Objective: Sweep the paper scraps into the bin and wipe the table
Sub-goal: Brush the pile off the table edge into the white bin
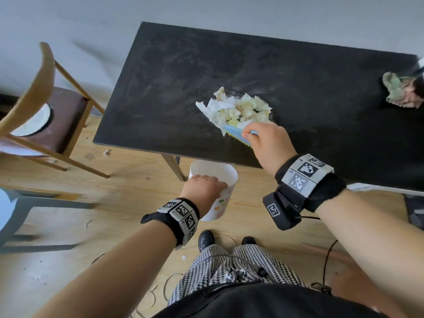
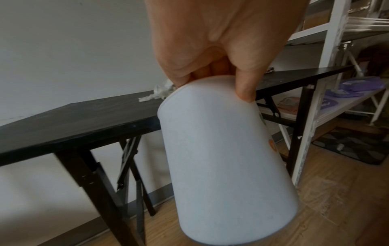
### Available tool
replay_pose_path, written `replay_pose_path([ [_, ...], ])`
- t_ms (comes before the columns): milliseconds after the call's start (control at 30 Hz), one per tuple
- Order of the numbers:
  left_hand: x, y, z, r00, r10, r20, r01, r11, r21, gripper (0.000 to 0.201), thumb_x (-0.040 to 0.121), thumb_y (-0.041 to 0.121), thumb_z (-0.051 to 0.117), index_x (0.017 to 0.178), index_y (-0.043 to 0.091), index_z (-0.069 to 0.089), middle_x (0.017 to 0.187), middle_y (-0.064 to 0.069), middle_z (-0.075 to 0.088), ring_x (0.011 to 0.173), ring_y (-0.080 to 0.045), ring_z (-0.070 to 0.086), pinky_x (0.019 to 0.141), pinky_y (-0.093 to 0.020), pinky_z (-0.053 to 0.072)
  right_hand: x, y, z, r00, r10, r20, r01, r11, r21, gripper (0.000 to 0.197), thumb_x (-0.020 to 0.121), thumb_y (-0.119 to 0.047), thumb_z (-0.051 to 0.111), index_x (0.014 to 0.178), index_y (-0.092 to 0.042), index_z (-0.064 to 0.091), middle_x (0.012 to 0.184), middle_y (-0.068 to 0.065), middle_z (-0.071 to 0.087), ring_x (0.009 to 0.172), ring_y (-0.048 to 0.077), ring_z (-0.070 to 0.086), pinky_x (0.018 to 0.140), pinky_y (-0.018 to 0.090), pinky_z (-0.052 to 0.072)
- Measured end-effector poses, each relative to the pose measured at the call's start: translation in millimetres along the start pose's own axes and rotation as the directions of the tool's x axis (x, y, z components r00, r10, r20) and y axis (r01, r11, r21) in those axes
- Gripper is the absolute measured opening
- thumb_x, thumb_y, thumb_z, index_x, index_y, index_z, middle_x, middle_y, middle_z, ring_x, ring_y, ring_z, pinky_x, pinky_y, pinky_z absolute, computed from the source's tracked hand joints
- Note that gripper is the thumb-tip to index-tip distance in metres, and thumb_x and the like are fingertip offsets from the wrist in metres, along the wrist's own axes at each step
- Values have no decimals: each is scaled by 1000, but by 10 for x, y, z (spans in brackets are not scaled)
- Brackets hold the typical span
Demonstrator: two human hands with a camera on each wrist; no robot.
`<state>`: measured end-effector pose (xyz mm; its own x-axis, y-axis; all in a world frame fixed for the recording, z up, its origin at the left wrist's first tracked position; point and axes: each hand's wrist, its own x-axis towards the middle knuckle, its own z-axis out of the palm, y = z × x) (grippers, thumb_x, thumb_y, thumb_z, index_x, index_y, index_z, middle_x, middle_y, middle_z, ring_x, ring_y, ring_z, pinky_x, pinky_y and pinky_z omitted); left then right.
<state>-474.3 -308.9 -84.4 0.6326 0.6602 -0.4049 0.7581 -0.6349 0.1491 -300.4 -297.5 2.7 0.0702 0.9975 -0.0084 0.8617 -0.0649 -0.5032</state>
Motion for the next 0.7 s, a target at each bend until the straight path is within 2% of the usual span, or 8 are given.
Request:
replay_pose_path([
  [133, 102, 172, 5, 1000, 23, 13, -24, 999, 34, 32, 98, 24, 45, 130, 26, 50, 115, 1, 59, 107, -24, 55, 90, -33, 39, 6, 426, -165, 976, 181, -121, -189, 980, -65, 25, 97, -13, 42, 107, -5, 64, 96, 22, 60, 88, 30, 51, 68, 26, 29],
  [200, 149, 258, -6, 1000, 24, 10, -24, 999, 42, 31, 99, 23, 45, 129, 25, 50, 114, 0, 58, 106, -24, 54, 90, -33, 39, -4, 590, -169, 966, 232, -113, -243, 965, -98, 25, 96, -10, 41, 106, -3, 63, 91, 21, 60, 88, 31, 49, 67, 28, 29],
  [267, 175, 335, -11, 1000, 24, 3, -24, 999, 42, 30, 99, 22, 45, 128, 24, 49, 113, 0, 58, 105, -24, 54, 89, -32, 39, -32, 657, -127, 961, 266, -71, -273, 954, -124, 25, 97, -10, 40, 106, -1, 62, 82, 14, 52, 92, 33, 51, 66, 30, 31],
  [333, 198, 400, -18, 1000, 24, -5, -23, 999, 34, 30, 99, 22, 44, 129, 24, 49, 113, 0, 58, 105, -23, 54, 89, -32, 38, -70, 642, -71, 964, 266, -12, -265, 955, -135, 27, 98, -14, 41, 110, -2, 61, 83, 10, 44, 92, 34, 52, 68, 33, 37],
  [433, 240, 472, -28, 1000, 14, -8, -14, 1000, 23, 32, 99, 23, 45, 131, 25, 48, 115, 0, 57, 109, -23, 52, 92, -32, 37, -131, 592, -26, 978, 196, 68, -189, 977, -104, 28, 98, -19, 43, 114, -5, 60, 94, 17, 52, 85, 30, 51, 73, 31, 39],
  [567, 274, 551, -26, 1000, 0, -2, 0, 1000, 25, 34, 98, 23, 48, 131, 25, 47, 117, 0, 57, 110, -22, 53, 93, -33, 38, -191, 629, -183, 989, 142, 30, -141, 990, -31, 26, 97, -18, 44, 113, -8, 63, 103, 18, 55, 85, 28, 53, 73, 26, 36],
  [633, 279, 575, -15, 1000, -2, -8, 2, 1000, 31, 34, 97, 23, 49, 131, 24, 48, 116, 1, 57, 109, -22, 53, 93, -33, 38, -187, 670, -235, 991, 136, 8, -135, 989, -51, 26, 97, -18, 45, 113, -8, 63, 103, 17, 55, 82, 26, 51, 72, 25, 35],
  [700, 280, 586, -8, 1000, -12, -9, 13, 999, 30, 33, 97, 23, 49, 130, 25, 48, 116, 1, 57, 109, -22, 53, 93, -32, 38, -174, 659, -197, 993, 114, 44, -110, 990, -85, 26, 97, -19, 45, 112, -7, 62, 101, 16, 55, 77, 22, 48, 71, 26, 37],
])
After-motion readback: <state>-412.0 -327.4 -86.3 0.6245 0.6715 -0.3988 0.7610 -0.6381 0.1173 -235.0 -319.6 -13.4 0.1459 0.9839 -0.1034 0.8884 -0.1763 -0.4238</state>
